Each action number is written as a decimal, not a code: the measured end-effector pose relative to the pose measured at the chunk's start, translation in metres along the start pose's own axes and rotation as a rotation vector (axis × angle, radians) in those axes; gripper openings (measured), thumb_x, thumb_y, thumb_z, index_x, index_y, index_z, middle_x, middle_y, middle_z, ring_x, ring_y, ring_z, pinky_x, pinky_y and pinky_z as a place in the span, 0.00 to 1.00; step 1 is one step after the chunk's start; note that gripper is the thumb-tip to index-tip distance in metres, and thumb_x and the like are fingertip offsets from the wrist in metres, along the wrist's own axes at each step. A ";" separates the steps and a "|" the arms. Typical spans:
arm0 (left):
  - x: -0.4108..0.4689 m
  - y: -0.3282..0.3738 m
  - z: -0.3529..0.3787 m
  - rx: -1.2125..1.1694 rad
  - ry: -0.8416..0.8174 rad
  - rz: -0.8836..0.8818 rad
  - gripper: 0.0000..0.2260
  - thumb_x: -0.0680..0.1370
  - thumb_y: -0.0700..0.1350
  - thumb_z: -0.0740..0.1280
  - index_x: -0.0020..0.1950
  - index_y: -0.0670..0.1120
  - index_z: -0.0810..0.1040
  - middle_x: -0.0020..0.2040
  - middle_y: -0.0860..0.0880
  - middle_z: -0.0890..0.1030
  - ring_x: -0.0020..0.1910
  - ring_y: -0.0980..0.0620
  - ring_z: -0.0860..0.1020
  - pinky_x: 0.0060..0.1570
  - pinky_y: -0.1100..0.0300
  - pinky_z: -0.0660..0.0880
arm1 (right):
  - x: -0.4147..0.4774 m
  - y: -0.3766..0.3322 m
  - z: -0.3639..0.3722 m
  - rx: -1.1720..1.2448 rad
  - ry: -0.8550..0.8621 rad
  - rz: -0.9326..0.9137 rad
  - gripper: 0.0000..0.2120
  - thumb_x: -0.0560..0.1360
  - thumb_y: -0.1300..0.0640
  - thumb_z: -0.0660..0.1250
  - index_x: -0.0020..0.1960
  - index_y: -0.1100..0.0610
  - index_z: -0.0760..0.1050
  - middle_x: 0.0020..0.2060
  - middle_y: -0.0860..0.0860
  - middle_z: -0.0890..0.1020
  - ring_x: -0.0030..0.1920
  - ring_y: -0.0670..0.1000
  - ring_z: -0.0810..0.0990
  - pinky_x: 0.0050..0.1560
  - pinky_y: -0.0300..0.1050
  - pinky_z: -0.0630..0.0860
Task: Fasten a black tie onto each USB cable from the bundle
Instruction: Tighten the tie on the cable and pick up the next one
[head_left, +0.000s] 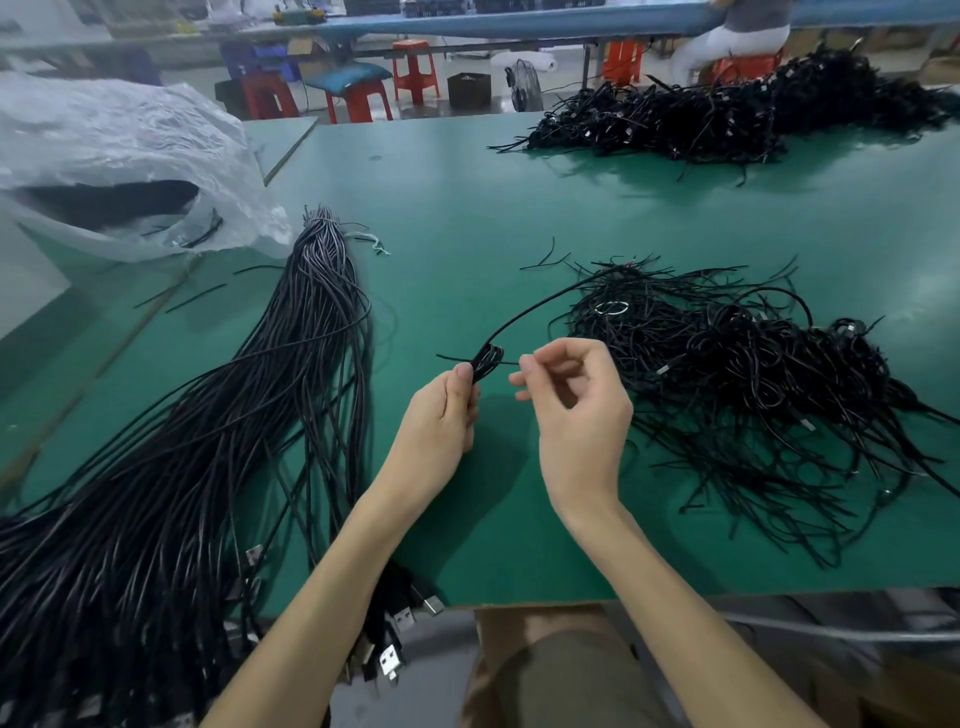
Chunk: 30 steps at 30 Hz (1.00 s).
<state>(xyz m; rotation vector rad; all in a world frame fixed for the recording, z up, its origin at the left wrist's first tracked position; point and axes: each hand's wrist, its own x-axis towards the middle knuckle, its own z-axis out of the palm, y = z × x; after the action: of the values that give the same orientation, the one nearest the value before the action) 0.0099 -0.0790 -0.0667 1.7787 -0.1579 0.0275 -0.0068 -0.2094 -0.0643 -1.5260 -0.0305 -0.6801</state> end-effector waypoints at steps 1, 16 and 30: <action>0.000 0.000 0.000 0.000 -0.002 -0.001 0.19 0.88 0.51 0.51 0.39 0.46 0.63 0.26 0.59 0.63 0.26 0.58 0.59 0.27 0.66 0.60 | 0.000 0.000 -0.001 -0.004 0.000 -0.002 0.07 0.80 0.64 0.70 0.49 0.53 0.75 0.42 0.50 0.82 0.44 0.52 0.85 0.46 0.48 0.83; -0.005 0.008 -0.005 -0.145 0.014 -0.096 0.19 0.88 0.51 0.54 0.38 0.47 0.63 0.28 0.57 0.63 0.24 0.56 0.60 0.23 0.67 0.58 | -0.002 0.001 0.000 0.038 -0.298 0.167 0.09 0.75 0.61 0.73 0.50 0.49 0.77 0.39 0.50 0.84 0.40 0.53 0.85 0.45 0.50 0.83; -0.007 0.009 -0.010 -0.277 -0.168 -0.170 0.23 0.85 0.56 0.58 0.30 0.53 0.72 0.28 0.55 0.63 0.25 0.54 0.55 0.22 0.65 0.53 | 0.002 -0.002 -0.005 0.198 -0.462 0.393 0.20 0.70 0.51 0.77 0.60 0.49 0.76 0.50 0.54 0.83 0.49 0.47 0.81 0.52 0.48 0.73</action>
<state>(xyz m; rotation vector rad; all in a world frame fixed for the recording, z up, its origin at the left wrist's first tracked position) 0.0025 -0.0702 -0.0565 1.5110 -0.1246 -0.2553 -0.0082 -0.2149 -0.0619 -1.4136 -0.1387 -0.0040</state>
